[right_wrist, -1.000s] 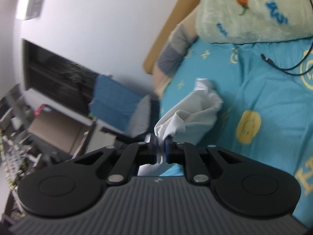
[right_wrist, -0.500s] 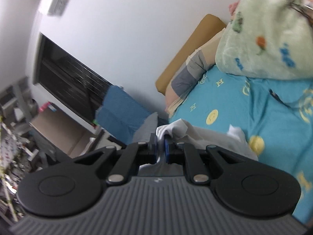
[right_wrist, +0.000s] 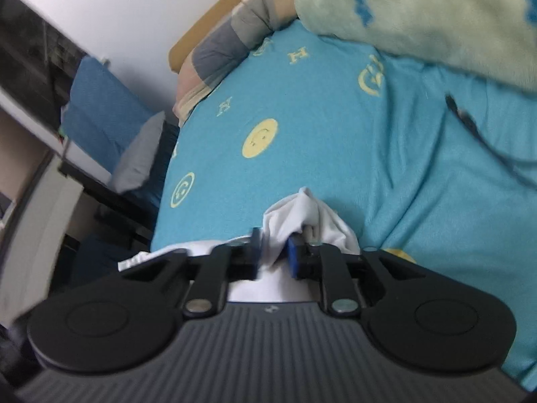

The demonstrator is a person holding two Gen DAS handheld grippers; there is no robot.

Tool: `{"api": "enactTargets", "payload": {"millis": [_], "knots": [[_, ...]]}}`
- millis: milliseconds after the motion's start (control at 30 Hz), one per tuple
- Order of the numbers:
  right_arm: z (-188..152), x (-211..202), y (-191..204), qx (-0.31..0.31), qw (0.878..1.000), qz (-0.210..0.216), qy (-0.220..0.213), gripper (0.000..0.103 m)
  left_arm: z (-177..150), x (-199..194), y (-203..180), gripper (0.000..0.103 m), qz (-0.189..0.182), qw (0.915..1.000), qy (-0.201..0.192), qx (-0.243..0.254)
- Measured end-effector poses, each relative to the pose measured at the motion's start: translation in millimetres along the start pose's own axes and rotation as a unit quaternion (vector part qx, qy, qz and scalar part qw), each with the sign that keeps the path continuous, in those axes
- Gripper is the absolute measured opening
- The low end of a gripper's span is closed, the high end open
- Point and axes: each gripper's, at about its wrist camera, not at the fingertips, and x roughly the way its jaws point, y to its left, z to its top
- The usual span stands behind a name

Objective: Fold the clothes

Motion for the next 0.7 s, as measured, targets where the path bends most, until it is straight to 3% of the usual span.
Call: {"api": "enactTargets", "payload": {"millis": [33,67,167,233,333,433,600,700], "knots": [[-1.2,-5.9,10.4,-0.029,1.0,0.0,-0.007,0.065,-0.2,-4.2,-3.0,0.042,-0.004,0.9999,-0.005,0.008],[-4.1,-11.8,19.7,-0.054,0.998,0.006,-0.017,0.089,-1.1,-6.2,-6.4,0.051,-0.006,0.9998,-0.007,0.016],[-15.5,-20.6,36.9,-0.095,0.995,0.022,-0.03,0.089,-7.0,-1.8,-14.0,0.053,-0.004,0.9992,0.01,0.04],[-19.2,-9.3,42.0,-0.123,0.992,0.003,-0.017,0.089,-11.4,15.9,-16.6,0.053,0.023,0.9971,0.042,0.059],[-21.0,16.9,42.5,-0.168,0.985,-0.033,0.006,0.078,-16.7,50.7,-13.1,0.053,0.069,0.989,0.099,0.086],[-23.9,38.9,39.3,-0.206,0.977,-0.056,0.014,0.075,-24.3,69.5,-5.2,0.053,0.076,0.9837,0.127,0.102],[-25.5,38.6,40.9,-0.224,0.971,-0.08,-0.002,0.035,-27.4,53.3,-7.3,0.055,0.06,0.987,0.107,0.104],[-27.3,20.7,47.5,-0.22,0.973,-0.073,-0.001,0.028,-30.9,44.2,-13.3,0.059,0.061,0.9859,0.109,0.112]]}}
